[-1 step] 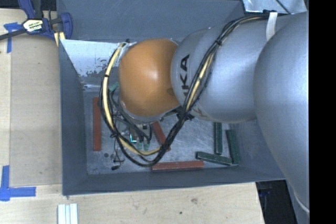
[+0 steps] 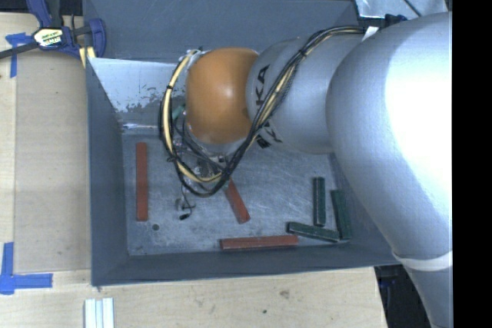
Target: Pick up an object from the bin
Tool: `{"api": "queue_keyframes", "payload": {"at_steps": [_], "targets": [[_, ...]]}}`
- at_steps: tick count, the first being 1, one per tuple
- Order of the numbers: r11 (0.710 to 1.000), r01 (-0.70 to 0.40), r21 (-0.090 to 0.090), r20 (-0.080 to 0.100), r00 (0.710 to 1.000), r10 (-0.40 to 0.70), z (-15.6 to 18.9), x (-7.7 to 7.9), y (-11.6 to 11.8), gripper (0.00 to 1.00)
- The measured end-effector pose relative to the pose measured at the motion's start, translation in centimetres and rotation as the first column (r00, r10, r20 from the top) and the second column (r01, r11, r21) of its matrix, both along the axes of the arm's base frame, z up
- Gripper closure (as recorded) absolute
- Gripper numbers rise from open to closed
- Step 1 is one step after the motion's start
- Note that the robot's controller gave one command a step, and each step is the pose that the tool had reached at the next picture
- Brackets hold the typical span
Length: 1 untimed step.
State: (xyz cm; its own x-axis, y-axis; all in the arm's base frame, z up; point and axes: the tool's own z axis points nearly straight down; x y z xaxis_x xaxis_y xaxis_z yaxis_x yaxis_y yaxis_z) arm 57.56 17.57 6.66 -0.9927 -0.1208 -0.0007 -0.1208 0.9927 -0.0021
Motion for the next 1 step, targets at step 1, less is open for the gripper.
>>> {"api": "queue_keyframes", "payload": {"at_steps": [1], "targets": [[0.980, 0.201, 0.003, 0.002, 0.980, -0.201, 0.39, 1.69, -9.00, 0.00]]}}
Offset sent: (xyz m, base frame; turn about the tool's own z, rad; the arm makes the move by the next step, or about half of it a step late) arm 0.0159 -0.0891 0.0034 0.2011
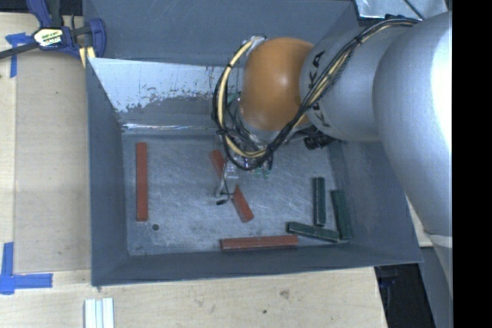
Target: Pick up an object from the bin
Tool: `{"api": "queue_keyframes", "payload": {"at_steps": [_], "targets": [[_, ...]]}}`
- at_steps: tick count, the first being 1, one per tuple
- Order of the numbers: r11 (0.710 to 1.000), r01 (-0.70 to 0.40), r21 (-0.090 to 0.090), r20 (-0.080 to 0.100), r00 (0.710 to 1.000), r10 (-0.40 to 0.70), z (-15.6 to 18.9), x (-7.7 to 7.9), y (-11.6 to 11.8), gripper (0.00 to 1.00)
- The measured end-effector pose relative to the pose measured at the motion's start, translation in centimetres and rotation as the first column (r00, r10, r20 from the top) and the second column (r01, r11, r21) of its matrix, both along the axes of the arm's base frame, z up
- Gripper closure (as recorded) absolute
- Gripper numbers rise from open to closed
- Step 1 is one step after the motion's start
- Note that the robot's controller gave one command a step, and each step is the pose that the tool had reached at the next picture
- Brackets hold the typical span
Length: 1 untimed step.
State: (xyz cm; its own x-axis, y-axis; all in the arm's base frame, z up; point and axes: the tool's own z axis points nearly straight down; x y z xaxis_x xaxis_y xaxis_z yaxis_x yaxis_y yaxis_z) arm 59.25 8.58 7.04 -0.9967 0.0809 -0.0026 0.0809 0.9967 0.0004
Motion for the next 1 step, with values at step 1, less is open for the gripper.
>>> {"api": "queue_keyframes", "payload": {"at_steps": [1], "targets": [[0.979, 0.206, -0.002, -0.002, 0.979, -0.206, 0.26, -2.01, -4.97, 0.00]]}}
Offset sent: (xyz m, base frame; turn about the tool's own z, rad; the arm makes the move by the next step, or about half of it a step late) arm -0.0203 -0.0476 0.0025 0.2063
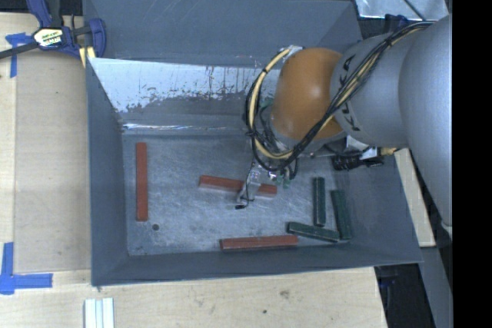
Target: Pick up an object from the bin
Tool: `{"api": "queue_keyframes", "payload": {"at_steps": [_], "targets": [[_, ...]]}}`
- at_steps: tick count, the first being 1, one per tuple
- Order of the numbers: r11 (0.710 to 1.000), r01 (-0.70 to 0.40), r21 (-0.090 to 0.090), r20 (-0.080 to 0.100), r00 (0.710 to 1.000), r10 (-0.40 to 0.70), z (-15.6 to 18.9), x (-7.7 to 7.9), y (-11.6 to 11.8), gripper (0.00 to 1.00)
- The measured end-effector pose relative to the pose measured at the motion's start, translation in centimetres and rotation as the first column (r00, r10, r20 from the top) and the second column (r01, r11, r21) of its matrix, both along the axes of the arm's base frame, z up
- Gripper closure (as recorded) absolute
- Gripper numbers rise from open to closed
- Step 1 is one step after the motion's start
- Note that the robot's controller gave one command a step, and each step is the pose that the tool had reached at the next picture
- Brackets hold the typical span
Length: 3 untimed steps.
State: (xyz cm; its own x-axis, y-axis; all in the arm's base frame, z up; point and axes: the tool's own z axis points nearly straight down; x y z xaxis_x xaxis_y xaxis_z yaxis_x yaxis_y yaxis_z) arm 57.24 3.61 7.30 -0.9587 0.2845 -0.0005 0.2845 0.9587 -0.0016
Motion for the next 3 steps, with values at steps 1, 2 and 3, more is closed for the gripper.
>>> {"api": "queue_keyframes", "payload": {"at_steps": [1, 2, 3], "targets": [[1.000, 0.000, 0.003, 0.003, 1.000, 0.000, 0.1, 0.1, 0.2, 1.00], [0.998, -0.060, 0.000, 0.008, 0.998, 0.060, 5.8, 0.3, -1.0, 1.00], [0.995, -0.098, 0.001, 0.004, 0.995, 0.098, 15.2, 0.1, -1.7, 1.00]]}}
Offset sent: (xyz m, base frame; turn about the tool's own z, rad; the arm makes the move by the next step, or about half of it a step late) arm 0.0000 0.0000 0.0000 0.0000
